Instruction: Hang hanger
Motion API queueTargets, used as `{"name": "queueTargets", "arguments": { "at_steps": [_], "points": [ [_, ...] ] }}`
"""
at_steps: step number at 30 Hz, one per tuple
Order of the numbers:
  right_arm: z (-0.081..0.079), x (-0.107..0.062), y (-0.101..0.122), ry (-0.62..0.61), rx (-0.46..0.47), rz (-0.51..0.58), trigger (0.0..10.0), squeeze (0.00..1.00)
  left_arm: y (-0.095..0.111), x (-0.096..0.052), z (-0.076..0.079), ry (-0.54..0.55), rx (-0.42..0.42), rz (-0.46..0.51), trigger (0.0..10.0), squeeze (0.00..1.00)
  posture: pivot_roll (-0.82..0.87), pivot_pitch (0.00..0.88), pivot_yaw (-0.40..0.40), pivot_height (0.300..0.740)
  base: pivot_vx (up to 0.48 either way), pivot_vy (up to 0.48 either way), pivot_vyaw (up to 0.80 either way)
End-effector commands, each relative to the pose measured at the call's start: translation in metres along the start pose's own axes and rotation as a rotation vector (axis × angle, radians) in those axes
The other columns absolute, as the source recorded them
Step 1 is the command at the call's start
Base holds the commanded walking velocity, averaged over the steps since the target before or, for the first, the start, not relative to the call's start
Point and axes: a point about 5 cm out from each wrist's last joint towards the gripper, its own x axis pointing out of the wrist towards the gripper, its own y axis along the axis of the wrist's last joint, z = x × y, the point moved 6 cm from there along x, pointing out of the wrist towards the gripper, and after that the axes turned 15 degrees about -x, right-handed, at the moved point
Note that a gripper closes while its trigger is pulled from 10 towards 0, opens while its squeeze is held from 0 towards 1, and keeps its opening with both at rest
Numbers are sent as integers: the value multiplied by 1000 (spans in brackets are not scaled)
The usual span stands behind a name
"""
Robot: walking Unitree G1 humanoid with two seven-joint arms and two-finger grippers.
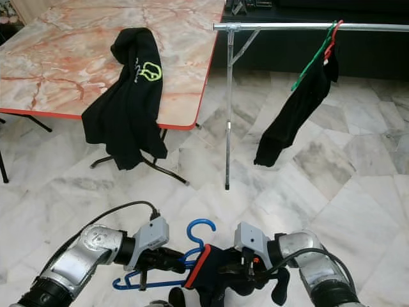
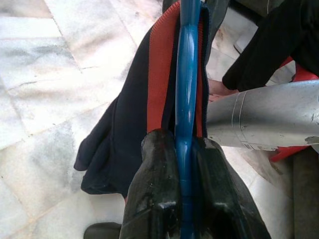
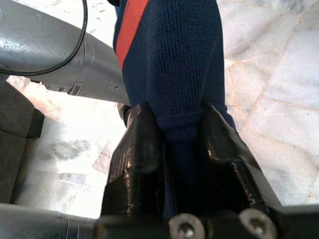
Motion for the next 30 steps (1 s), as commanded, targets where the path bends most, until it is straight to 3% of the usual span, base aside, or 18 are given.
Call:
{"name": "queueTargets", "arguments": {
  "at_steps": [1,18,19,20,21,30],
  "points": [
    [-3,3,2,13,-9,14,0,0,2,-1,-4,27,-12,21,10000,0,9,223,64,740,0,0,0],
    [-3,3,3,30,-25,3,0,0,-4,-2,-18,107,0,-5,10000,0,-14,188,55,740,0,0,0],
    [-3,2,2,29,-26,0,0,0,-4,-2,-17,98,-5,-2,10000,227,-14,188,55,740,0,0,0],
    [-4,1,2,29,-26,-4,0,0,-4,-1,-14,80,-8,1,10000,722,-18,184,56,740,0,0,0],
    [-4,1,1,28,-25,-4,0,0,-4,-1,-13,71,-7,0,10000,1000,-18,184,56,740,0,0,0],
    [-5,-1,-2,31,-20,-18,0,0,-8,-7,-9,25,8,-32,10000,1000,-19,175,55,740,0,0,0]
  ]
}}
